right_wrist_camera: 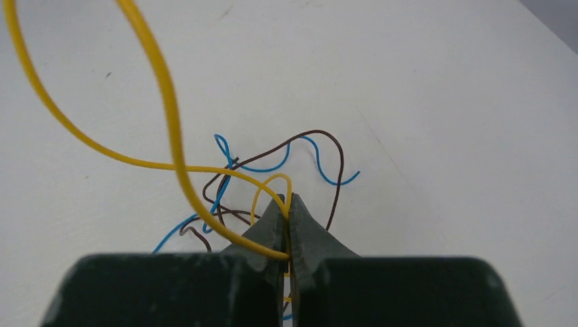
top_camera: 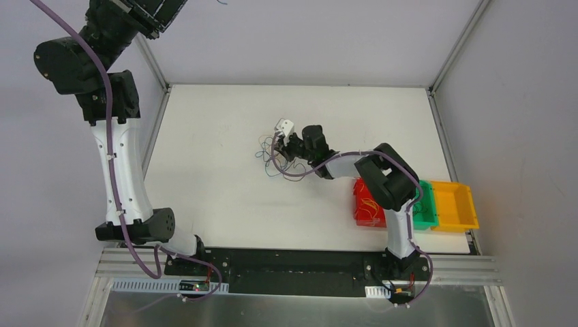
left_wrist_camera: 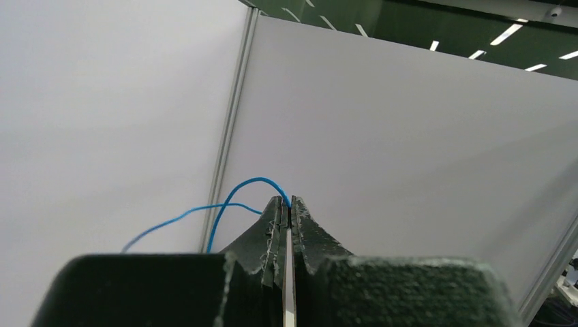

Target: Untangle the cables

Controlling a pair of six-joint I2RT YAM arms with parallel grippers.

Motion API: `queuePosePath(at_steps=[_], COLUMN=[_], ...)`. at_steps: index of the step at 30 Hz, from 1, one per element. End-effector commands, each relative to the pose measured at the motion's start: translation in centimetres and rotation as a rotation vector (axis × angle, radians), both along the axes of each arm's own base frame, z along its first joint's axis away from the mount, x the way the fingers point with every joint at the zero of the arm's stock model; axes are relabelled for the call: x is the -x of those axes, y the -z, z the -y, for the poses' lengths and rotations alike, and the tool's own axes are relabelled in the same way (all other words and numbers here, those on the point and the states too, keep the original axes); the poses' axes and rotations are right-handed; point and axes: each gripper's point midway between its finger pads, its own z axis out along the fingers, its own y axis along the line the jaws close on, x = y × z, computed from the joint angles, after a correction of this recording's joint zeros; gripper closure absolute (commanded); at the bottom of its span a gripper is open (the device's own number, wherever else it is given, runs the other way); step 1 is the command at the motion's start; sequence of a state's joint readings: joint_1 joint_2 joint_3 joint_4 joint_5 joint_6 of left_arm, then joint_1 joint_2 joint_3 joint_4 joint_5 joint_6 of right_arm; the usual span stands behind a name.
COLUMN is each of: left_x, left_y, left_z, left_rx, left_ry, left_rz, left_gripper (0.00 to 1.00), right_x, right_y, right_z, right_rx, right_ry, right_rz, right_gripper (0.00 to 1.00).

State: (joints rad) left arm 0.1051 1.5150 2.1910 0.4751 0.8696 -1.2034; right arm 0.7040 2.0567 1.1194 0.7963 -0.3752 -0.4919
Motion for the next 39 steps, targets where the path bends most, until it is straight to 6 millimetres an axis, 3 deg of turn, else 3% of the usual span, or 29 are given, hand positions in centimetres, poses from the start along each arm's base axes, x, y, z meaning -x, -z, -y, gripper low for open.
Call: queuePosePath(at_steps=[1,3,4,6,7,14,15,19,22,28,33,37,39], left_x=[-0.7,-1.3,-1.5,-2.0,-2.5,-3.9,-4.3,-4.0,-2.9,0.4,4.6,6.3,6.7], left_y=[0.7,2.1,2.6,4.0,5.0,12.2,13.4,18.0,20.9,24.3,25.1,25.6,25.6], left_z=[0.0,0.2,0.2,0.4,0.5,3.5,3.6,7.2,10.3,15.2,18.4,20.2,21.0], left_rx=[0.008,0.005,0.009,0.012,0.009,-0.042,-0.045,-0.100,-0.165,-0.269,-0.346,-0.380,-0.390], left_ry=[-0.002,0.021,0.035,0.051,0.063,0.203,0.208,0.331,0.442,0.612,0.766,0.846,0.874], left_rz=[-0.014,-0.058,-0.080,-0.120,-0.149,-0.335,-0.364,-0.463,-0.518,-0.547,-0.516,-0.531,-0.528], left_gripper=[1.00,1.00,1.00,1.00,1.00,1.00,1.00,1.00,1.00,1.00,1.00,1.00,1.00], right_x=[-1.3,-0.7,-0.3,1.0,1.8,8.9,9.3,9.5,9.5,11.4,14.0,16.0,16.4], right_y=[-4.0,-5.3,-6.4,-8.9,-10.4,-19.8,-21.2,-26.8,-29.6,-31.0,-29.6,-29.5,-29.4], right_z=[0.1,0.3,0.4,0.7,1.1,5.0,5.6,8.0,10.1,12.4,13.9,15.2,15.6], right_rx=[-0.008,-0.005,-0.009,-0.020,-0.032,-0.062,-0.066,-0.108,-0.109,-0.089,-0.073,-0.091,-0.105], right_ry=[-0.012,-0.024,-0.032,-0.042,-0.052,-0.164,-0.153,-0.074,-0.022,0.021,0.019,0.015,0.021], right_rz=[0.084,0.024,-0.003,-0.075,-0.110,-0.284,-0.278,-0.215,-0.175,-0.214,-0.253,-0.222,-0.194], right_gripper=[0.88,0.42,0.24,0.06,0.04,0.02,0.02,0.02,0.02,0.01,0.01,0.01,0.10])
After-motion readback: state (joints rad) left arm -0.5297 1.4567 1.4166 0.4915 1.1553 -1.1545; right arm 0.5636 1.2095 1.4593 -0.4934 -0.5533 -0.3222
